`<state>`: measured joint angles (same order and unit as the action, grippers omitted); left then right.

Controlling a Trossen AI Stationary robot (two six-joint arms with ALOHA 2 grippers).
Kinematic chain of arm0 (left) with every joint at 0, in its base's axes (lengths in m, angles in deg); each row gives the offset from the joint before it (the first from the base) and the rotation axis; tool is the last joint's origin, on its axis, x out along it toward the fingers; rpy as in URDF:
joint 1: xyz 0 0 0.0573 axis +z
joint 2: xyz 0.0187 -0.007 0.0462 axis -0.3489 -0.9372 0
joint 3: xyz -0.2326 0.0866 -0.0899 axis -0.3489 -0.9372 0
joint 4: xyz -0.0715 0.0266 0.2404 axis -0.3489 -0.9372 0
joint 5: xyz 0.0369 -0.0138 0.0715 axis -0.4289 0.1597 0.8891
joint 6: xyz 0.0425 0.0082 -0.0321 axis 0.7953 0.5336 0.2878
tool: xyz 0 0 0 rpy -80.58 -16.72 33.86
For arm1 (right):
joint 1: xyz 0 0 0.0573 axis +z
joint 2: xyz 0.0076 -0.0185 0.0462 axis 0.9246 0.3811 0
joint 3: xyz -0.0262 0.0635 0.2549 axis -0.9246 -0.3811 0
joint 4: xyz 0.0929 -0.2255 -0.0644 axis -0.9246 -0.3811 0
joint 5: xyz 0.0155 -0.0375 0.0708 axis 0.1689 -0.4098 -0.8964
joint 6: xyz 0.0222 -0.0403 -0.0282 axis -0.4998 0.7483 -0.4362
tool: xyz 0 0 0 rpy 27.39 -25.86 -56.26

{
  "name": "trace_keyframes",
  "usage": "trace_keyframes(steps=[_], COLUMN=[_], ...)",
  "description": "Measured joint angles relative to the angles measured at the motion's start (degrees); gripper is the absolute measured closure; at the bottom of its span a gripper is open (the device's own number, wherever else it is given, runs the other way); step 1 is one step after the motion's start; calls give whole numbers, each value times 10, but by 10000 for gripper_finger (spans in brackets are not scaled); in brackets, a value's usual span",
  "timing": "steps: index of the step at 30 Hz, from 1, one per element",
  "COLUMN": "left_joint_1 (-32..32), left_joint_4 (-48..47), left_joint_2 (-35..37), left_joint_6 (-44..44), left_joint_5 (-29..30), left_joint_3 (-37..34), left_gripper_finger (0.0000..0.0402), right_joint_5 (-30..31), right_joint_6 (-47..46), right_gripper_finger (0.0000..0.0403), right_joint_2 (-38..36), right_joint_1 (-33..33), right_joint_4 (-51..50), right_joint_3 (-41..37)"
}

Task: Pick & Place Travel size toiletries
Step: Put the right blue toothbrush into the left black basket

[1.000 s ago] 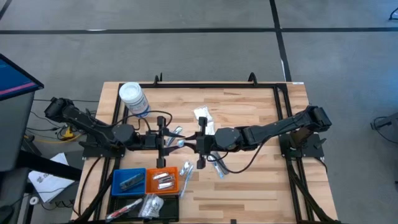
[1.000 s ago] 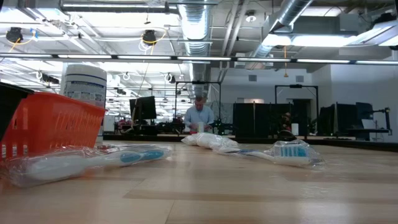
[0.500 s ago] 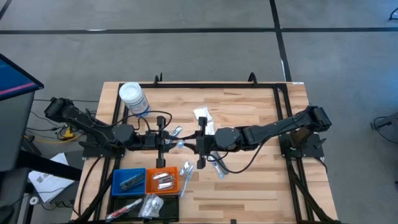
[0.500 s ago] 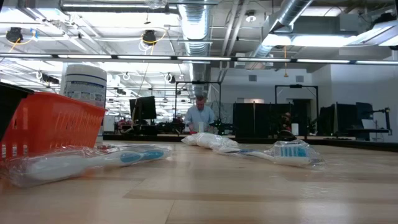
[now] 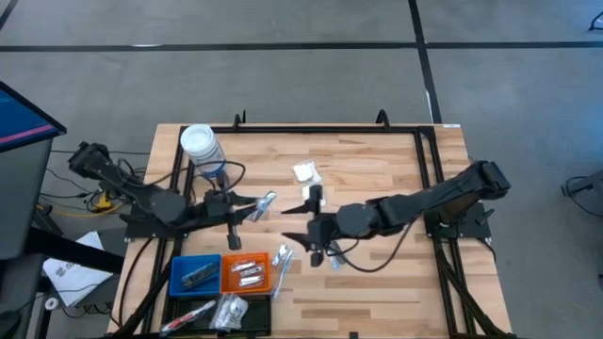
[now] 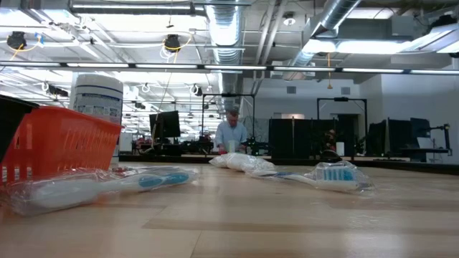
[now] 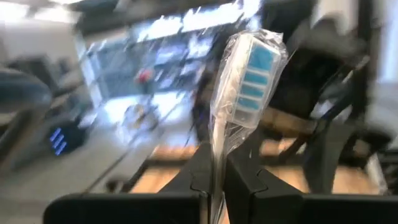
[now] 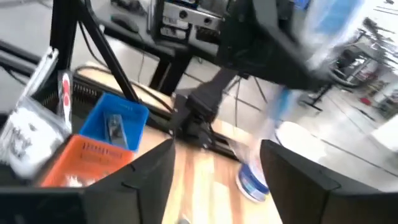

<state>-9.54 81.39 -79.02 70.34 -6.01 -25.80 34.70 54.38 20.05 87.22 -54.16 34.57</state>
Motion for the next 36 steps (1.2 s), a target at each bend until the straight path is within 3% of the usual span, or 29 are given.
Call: trace_keyframes(steps=[3, 6, 11, 16, 20, 27, 36], left_joint_1=[-28, -41, -43, -86, -142, -240, -261], left_joint_4=[-145, -303, -535, -695, -735, -751, -757], left_joint_2=[2, -7, -59, -123, -147, -152, -228], left_joint_6=[-106, -269, -575, -855, -1020, -1224, -1242], left_joint_5=[46, 10, -139, -343, -443, -469, -570], left_joint_3=[57, 121, 188, 201, 201, 202, 164], left_gripper_finger=[393, 393, 393, 393, 394, 394, 393], right_joint_5=[39, 45, 45, 43, 41, 39, 39], right_joint_6=[-8, -51, -114, -130, -131, -137, -135], right_gripper_finger=[161, 159, 159, 159, 159, 159, 159], right_joint_2=[-27, -55, -73, -69, -68, -68, -68], right_joint_1=[7, 5, -10, -25, -31, -29, -24], right_joint_4=[-51, -101, -160, -169, -169, -168, -164], right_joint_3=[0, 0, 0, 0, 0, 0, 0])
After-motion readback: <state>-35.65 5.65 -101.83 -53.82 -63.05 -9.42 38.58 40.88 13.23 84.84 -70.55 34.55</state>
